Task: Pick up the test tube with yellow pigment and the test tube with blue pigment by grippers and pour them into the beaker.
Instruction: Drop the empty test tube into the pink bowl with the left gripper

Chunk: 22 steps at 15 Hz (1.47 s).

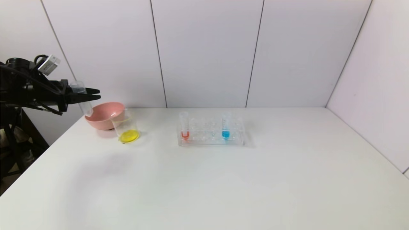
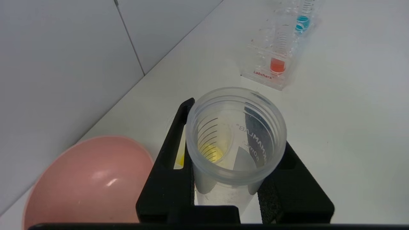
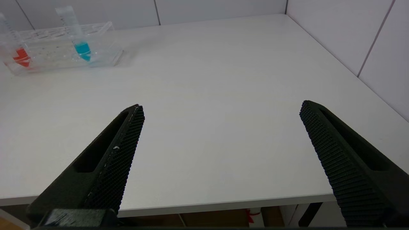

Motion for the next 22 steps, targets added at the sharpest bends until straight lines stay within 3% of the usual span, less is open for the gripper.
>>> scheduleJointPath(ticks=[4,9,11,16,22], targets=[[0,0,4,0,0,0,0,73,29,128,-5,7,3,-34],[0,0,4,0,0,0,0,122,72,128,-62,6,4,-154],[0,0,4,0,0,0,0,144,89,128,-100,5,4,-216],[0,0,4,0,0,0,0,218,102,128,-264,-24,2,-305],[0,0,4,0,0,0,0,243,103,128,-296,-42,-4,-316]])
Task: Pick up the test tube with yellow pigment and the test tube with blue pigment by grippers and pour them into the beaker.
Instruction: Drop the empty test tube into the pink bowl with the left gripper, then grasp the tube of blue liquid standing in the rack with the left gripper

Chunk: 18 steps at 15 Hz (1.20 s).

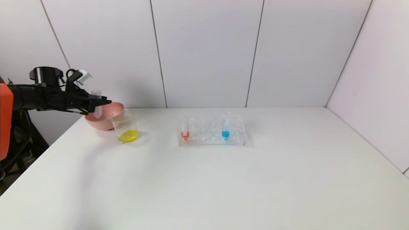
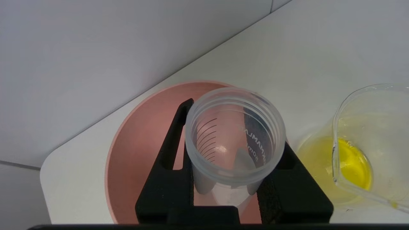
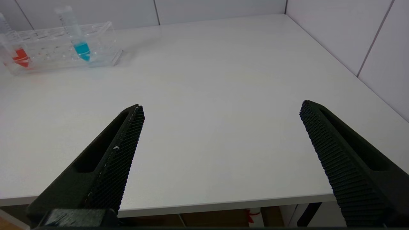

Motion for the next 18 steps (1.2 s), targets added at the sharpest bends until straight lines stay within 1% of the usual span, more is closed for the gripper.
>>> scheduleJointPath(ticks=[3,4,5,7,9,11,12,13,14,18], targets=[[0,0,4,0,0,0,0,1,0,125,-2,-2,1,0],[0,0,4,0,0,0,0,1,0,120,-3,-2,1,0],[0,0,4,0,0,0,0,1,0,111,-4,-2,2,0],[0,0,4,0,0,0,0,1,-1,85,-4,-4,3,1],[0,0,4,0,0,0,0,1,-3,51,-16,-3,4,2],[0,0,4,0,0,0,0,7,-5,27,-26,-4,4,2],[0,0,4,0,0,0,0,18,-9,17,-40,-7,4,2],[0,0,4,0,0,0,0,31,-14,10,-59,-10,4,1],[0,0,4,0,0,0,0,43,-20,5,-90,-12,4,1],[0,0,4,0,0,0,0,61,-61,4,-259,-33,-1,2]])
